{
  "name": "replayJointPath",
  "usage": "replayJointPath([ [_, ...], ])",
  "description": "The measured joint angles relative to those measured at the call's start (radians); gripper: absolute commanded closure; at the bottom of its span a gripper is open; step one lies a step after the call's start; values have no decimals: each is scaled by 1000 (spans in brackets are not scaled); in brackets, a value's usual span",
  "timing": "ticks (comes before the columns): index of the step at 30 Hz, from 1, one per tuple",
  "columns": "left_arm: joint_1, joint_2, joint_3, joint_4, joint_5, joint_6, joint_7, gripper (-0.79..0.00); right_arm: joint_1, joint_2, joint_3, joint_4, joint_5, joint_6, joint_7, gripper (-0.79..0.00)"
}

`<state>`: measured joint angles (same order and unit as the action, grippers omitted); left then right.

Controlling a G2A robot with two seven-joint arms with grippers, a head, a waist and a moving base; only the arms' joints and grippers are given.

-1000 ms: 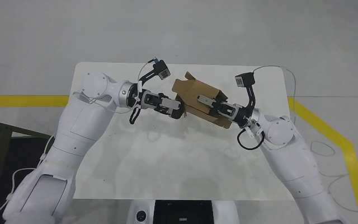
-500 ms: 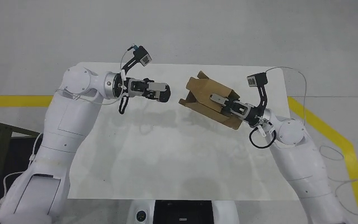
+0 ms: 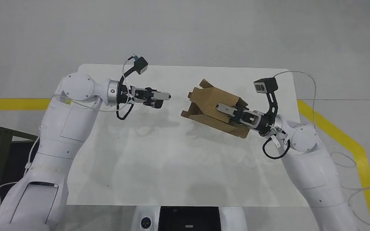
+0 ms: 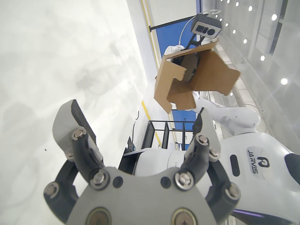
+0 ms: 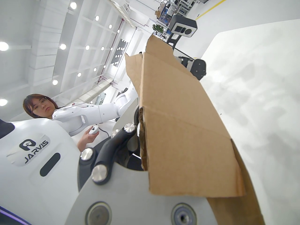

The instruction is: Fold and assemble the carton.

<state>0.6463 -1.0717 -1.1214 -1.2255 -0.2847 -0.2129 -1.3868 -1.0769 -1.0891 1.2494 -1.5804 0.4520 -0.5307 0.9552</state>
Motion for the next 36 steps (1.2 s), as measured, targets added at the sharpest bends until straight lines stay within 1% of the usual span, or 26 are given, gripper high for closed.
replayJointPath([
  [4,-12,-4,35,-4,27,-4,-8,-785,-6,-1,-3,-24,16,8,2,0],
  [7,-20,-8,52,-3,15,-10,-8,-785,-8,-1,-6,-36,13,12,4,0],
  [14,-39,-12,72,2,9,-34,-21,-785,-12,-3,-20,-52,9,13,10,0],
  [18,-42,-12,71,9,-9,-43,-11,-785,-11,-2,-13,-39,-12,12,-10,0],
  [28,-42,-12,71,9,-10,-43,-11,-785,-11,-2,-13,-39,-12,11,-10,0],
  [33,-9,-5,65,-14,18,-25,23,-785,-12,-2,-13,-40,-13,13,-12,0],
  [36,3,0,60,-30,32,-15,22,-785,-19,-3,-15,-62,-27,28,-40,0],
])
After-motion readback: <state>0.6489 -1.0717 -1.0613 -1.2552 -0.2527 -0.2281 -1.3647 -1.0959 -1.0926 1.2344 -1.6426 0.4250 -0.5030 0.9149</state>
